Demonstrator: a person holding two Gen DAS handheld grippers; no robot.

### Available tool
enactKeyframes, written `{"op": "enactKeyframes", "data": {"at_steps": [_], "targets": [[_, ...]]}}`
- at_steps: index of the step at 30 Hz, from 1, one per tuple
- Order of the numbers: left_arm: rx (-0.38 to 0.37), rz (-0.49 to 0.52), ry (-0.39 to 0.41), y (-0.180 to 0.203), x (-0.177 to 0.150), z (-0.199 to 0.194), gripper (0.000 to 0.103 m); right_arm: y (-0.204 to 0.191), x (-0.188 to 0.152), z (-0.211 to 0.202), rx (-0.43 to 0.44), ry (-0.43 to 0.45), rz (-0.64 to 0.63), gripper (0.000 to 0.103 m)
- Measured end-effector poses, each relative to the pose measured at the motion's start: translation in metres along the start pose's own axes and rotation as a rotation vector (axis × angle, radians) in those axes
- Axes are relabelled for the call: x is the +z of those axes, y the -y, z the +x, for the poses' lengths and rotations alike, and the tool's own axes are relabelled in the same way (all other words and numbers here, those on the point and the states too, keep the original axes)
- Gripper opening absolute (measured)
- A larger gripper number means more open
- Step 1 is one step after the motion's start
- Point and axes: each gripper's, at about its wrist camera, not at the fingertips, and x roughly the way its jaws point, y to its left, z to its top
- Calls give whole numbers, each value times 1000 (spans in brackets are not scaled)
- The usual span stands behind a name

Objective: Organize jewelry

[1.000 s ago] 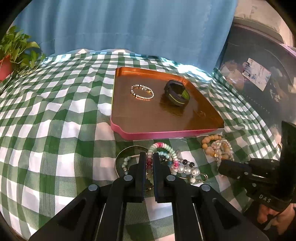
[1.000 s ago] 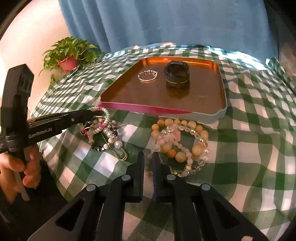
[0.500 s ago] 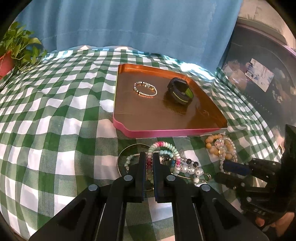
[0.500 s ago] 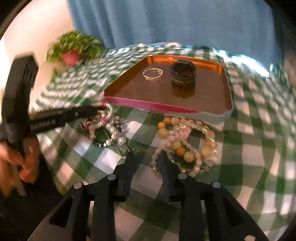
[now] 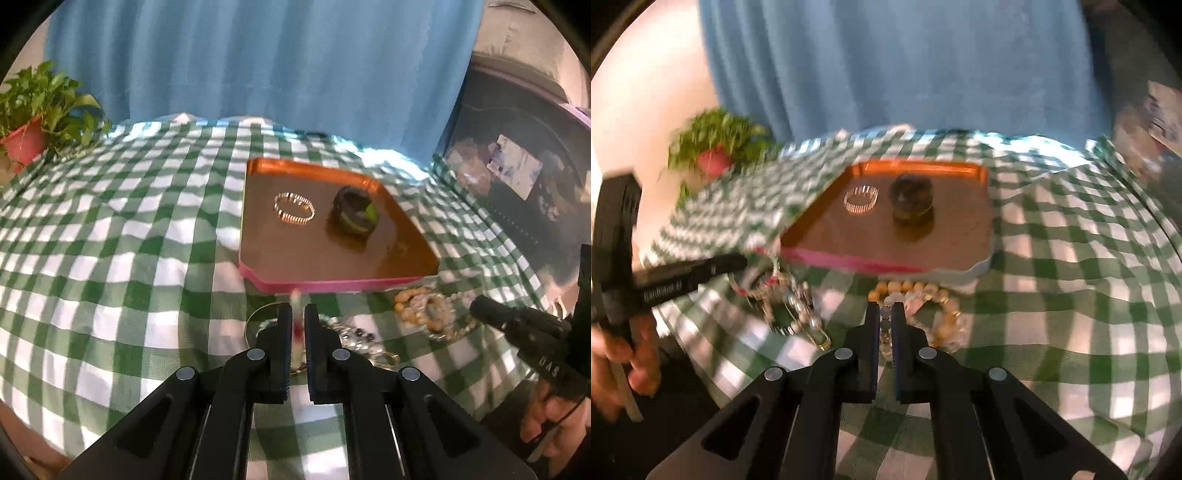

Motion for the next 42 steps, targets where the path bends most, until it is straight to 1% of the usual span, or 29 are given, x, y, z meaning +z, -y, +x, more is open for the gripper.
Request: {"op": "enactKeyframes", "data": {"at_steps": [2,4,11,15,18,21,25,29,34,42], "targets": [[8,8,-3,4,2,-9,7,5,6,-15,-6,32,32,5],[0,1,-7,7,3,-20,7,7,11,-27,4,48,52,5],[-17,24,-12,20,6,-57,7,-2,18,-73,-10,100,44,5],[-49,11,19,25,10,-78,7,-13,20,-97,-18,130,24,5],[-42,41,44,30,16,-90,7,-18,23,-112,-18,153,19,5],[-51,36,56,28,26,-99,7,-24,26,-121,-22,165,17,5],[-54,34,66,29,38,-104,7,-27,34,-125,-21,178,17,5],[-57,44,93,33,47,-109,7,-30,45,-128,-13,203,13,5],[-61,52,97,33,58,-103,7,-33,61,-122,-8,223,0,5],[-143,33,106,29,88,-87,7,-27,88,-104,24,244,23,5]]}}
